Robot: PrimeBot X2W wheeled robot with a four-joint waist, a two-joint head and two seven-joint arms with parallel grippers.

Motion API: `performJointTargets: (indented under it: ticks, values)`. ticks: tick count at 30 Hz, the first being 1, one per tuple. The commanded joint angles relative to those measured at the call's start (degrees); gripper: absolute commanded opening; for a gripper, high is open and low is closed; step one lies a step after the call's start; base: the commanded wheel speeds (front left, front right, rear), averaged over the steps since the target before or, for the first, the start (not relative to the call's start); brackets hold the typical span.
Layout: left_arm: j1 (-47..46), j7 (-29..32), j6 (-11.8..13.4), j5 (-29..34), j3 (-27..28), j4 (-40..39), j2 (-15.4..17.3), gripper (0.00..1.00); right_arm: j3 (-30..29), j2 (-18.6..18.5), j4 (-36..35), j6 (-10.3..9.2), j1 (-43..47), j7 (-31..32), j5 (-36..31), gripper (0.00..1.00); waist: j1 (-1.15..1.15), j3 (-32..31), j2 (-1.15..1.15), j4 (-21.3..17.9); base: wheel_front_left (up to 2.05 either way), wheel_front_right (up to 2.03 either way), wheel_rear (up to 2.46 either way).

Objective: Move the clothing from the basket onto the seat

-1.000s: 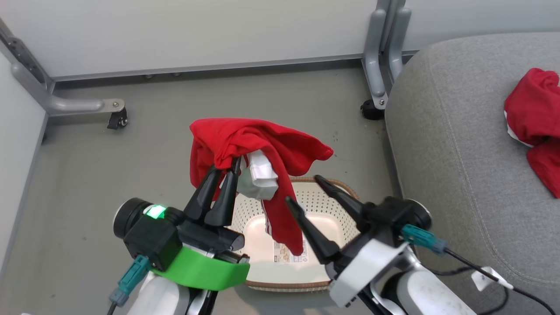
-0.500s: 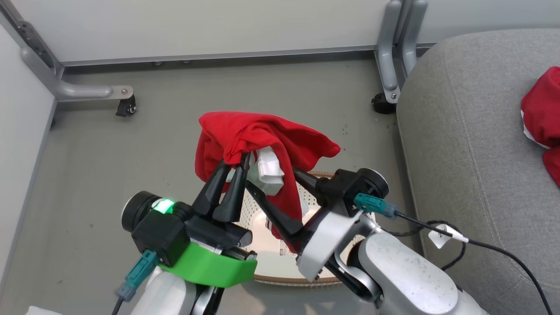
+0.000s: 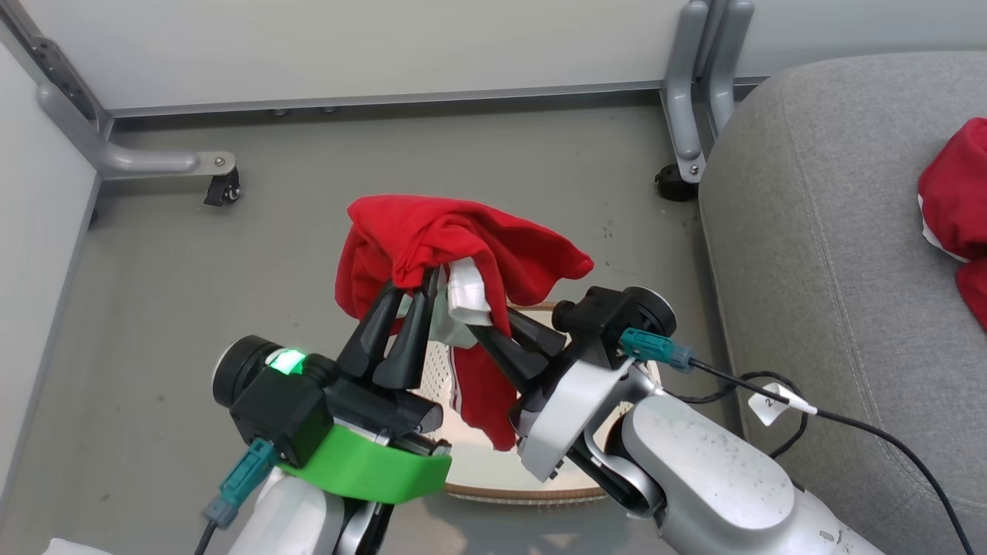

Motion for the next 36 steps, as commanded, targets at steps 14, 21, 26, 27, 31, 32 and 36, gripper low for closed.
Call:
performJointTargets:
  ticks: [14,21,26,27,31,32,36]
  values:
    - [0.8,0.9,-0.4,-0.2,-0.8,0.7,0.8,1.00,-0.2,-0.8,2.3,-0.02,-2.1,-2.5,1.1,0.00,0.00,-0.3,0.00,-0.1,0.00,0.00,0.00]
    - [3.1,2.8,-0.5,1.4,-2.6,1.4,3.4,1.00,-1.1,-1.2,4.1,-0.02,-2.1,-3.3,0.5,0.00,0.00,-1.0,0.00,0.0,0.00,0.00,0.00]
    - [4.8,4.9,-1.0,3.0,-5.1,2.2,4.9,1.00,-2.1,-1.4,5.4,-0.02,-1.3,-3.9,0.2,0.00,0.00,-1.3,0.00,0.2,0.00,0.00,0.00]
    - [5.2,5.3,-1.0,3.2,-5.6,2.4,5.1,1.00,-2.3,-1.5,5.7,-0.02,-1.0,-3.8,0.1,0.00,0.00,-1.3,0.00,0.2,0.00,0.00,0.00]
    - [6.5,6.7,-1.4,3.7,-8.0,3.5,5.6,1.00,-3.4,-1.4,6.8,-0.02,0.5,-4.4,-0.1,0.00,0.00,-1.5,0.00,0.0,0.00,0.00,0.00]
    - [6.8,6.7,-1.5,3.5,-8.3,3.6,5.6,1.00,-3.4,-1.4,7.0,-0.02,0.8,-4.3,-0.3,0.00,0.00,-1.6,0.00,-0.2,0.00,0.00,0.00]
    - [7.4,7.0,-1.5,4.0,-9.2,4.2,6.1,1.00,-3.9,-1.2,7.6,-0.02,1.5,-4.4,-0.6,0.00,0.00,-1.6,0.00,-1.1,0.00,0.00,0.00]
